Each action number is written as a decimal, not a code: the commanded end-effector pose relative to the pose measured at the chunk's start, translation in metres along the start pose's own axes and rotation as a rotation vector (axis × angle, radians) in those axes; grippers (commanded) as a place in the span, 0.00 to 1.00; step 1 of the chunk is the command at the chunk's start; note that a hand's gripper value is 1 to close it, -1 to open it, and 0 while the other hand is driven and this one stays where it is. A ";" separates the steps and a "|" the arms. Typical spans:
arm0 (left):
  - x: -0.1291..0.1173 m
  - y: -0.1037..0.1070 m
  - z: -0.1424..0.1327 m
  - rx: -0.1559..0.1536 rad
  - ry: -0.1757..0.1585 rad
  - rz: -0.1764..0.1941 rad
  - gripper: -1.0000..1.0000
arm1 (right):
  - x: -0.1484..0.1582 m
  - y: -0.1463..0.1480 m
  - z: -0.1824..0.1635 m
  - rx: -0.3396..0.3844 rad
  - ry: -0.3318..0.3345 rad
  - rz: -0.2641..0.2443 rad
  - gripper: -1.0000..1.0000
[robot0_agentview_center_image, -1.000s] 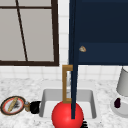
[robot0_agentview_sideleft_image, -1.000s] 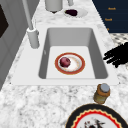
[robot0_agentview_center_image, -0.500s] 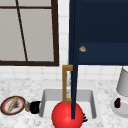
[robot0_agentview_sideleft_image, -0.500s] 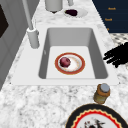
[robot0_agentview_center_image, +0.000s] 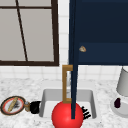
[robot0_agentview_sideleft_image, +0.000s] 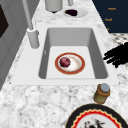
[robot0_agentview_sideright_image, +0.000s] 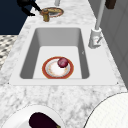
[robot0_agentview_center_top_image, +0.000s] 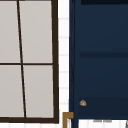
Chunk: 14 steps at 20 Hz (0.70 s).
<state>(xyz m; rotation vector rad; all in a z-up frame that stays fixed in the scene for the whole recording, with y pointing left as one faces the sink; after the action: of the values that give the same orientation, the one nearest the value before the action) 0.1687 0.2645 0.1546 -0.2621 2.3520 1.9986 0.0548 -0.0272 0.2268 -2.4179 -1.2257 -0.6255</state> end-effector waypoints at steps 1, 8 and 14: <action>0.000 0.000 0.000 0.000 0.000 0.000 0.50 | -0.025 0.017 -0.003 0.050 -0.075 0.042 0.00; 0.000 0.000 0.000 0.000 0.000 0.000 0.50 | -0.048 0.033 -0.011 0.103 -0.194 0.062 0.00; 0.000 0.000 0.000 0.000 0.000 0.000 0.50 | -0.064 0.043 -0.016 0.147 -0.252 0.069 0.00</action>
<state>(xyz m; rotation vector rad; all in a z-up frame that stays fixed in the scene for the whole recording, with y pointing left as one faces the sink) 0.1687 0.2645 0.1546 -0.2621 2.3520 1.9986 0.0533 -0.0937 0.2028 -2.4770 -1.2764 -0.3480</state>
